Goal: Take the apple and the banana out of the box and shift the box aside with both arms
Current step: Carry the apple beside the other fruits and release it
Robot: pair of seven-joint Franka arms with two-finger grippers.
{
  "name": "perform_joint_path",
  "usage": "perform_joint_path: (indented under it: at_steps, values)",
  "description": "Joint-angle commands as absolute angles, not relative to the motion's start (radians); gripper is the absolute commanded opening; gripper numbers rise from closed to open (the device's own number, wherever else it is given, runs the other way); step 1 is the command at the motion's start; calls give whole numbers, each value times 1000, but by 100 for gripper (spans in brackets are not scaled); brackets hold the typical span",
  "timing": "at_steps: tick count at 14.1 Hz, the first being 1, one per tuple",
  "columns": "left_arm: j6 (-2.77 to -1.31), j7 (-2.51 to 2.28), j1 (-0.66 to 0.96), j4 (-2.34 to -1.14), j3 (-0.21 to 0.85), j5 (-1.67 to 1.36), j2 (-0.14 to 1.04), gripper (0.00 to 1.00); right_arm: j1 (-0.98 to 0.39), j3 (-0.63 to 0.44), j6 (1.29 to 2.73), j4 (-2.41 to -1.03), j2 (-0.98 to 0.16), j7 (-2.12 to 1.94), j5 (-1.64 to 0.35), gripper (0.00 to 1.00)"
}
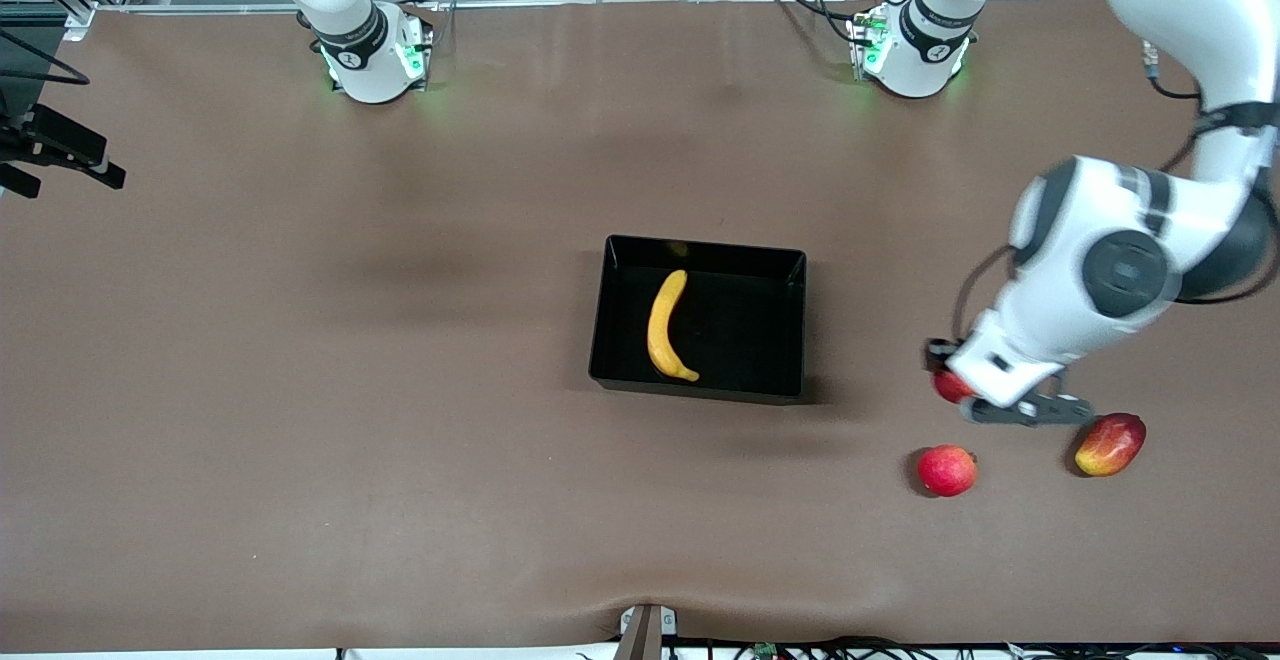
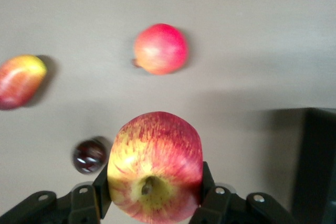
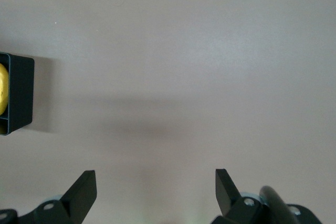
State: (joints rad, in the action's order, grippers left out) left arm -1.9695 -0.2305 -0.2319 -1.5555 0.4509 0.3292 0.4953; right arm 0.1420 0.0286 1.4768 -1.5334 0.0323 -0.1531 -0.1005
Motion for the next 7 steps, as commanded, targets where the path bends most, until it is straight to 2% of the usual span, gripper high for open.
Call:
perform_joint_path:
  at_steps: [1, 5, 7]
  values:
    - [-2040, -180, -281, -1551, 466, 412, 561, 0, 144, 32, 1467, -1512, 23, -163, -112, 100]
    - [-2134, -176, -341, -1516, 446, 495, 690, 0, 117, 41, 1465, -1511, 25, -163, -53, 100]
    - [-2141, -169, -341, -1513, 424, 547, 712, 0, 107, 41, 1465, -1517, 18, -163, -32, 100]
